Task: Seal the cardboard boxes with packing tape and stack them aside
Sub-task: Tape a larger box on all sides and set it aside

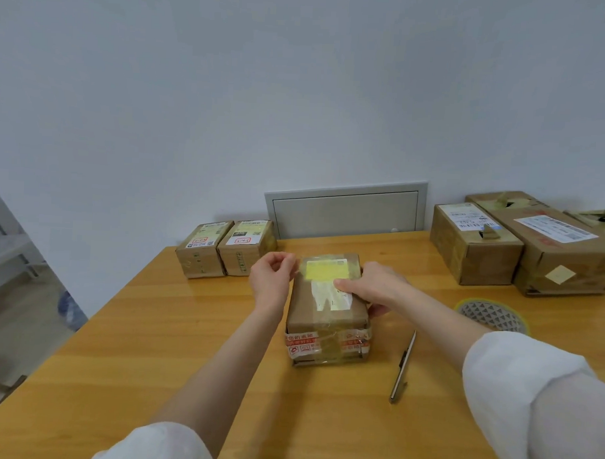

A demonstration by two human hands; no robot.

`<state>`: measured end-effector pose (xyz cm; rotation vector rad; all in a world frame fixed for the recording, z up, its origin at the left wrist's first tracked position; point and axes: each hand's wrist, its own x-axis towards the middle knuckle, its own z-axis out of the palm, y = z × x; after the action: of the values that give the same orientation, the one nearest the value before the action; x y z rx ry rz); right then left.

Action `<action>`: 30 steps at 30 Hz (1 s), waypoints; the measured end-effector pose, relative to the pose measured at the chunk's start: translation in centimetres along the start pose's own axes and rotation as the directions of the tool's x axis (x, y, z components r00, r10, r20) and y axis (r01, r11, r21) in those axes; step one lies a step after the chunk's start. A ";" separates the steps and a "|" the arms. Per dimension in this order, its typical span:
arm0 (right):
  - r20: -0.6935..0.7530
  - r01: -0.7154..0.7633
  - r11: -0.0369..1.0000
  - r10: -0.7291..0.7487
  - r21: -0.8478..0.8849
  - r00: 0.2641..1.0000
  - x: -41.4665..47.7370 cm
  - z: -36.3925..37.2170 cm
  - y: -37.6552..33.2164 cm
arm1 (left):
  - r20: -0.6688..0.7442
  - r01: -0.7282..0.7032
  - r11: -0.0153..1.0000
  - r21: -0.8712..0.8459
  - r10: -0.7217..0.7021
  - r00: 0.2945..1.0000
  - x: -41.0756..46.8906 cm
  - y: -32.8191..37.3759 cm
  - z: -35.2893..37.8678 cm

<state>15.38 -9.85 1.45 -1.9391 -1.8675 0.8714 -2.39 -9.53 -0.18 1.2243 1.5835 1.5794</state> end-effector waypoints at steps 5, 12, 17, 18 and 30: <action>0.033 -0.022 1.000 0.023 -0.021 0.999 0.1 -0.2 -0.4 | 0.469 -0.261 0.921 0.291 0.100 0.877 -1.0 1.0 -0.7; 0.105 -0.081 0.992 0.070 0.101 0.992 0.4 -0.6 -0.9 | 0.692 -0.586 0.511 0.629 -0.026 0.721 -0.2 0.5 -0.4; 0.129 -0.122 0.954 0.089 0.275 0.988 0.6 0.3 -0.7 | 0.754 -0.629 0.473 0.617 -0.128 0.644 0.2 0.8 -0.4; 0.127 -0.119 0.953 0.086 0.278 0.988 0.5 0.2 -0.5 | 0.757 -0.614 0.525 0.589 -0.092 0.647 -0.2 0.8 -0.5; 0.130 -0.070 0.935 0.026 0.347 0.991 0.4 -0.9 -0.5 | 0.448 -0.068 0.843 0.533 -0.213 0.868 -1.0 2.9 -2.6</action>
<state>15.51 -9.24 2.33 -1.7489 -1.5966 1.2701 -3.72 -11.90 2.81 1.6672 1.7330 0.6734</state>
